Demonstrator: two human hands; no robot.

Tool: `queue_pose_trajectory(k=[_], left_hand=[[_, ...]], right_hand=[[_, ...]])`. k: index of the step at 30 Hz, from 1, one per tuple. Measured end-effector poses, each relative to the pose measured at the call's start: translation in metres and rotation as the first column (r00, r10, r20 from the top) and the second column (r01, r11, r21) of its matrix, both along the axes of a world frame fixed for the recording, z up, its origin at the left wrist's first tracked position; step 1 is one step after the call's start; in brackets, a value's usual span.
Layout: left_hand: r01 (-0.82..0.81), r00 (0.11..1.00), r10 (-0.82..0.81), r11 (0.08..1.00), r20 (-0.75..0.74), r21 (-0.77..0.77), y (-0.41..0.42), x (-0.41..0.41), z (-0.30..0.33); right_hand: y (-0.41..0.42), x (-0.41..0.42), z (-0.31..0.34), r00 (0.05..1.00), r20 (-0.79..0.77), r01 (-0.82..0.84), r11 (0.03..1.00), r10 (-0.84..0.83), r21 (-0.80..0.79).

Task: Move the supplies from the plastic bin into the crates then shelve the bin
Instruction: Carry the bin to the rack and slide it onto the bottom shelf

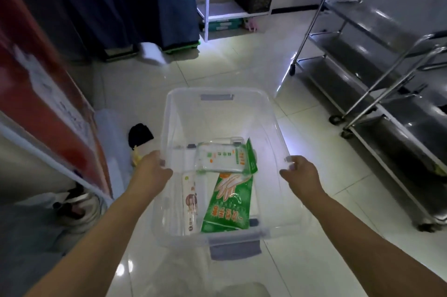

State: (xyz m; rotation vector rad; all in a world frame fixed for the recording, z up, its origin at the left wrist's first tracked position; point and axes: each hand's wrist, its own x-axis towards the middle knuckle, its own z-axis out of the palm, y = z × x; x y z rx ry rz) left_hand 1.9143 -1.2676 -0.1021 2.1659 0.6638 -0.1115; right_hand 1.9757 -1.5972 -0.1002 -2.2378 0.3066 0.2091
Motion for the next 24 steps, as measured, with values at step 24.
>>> queue_pose_trajectory(k=[24], left_hand=[[0.108, 0.994, -0.108, 0.986, -0.008, 0.131, 0.022, 0.697, -0.009]], right_hand=[[0.020, 0.669, -0.012, 0.996, 0.028, 0.084, 0.996, -0.084, -0.008]])
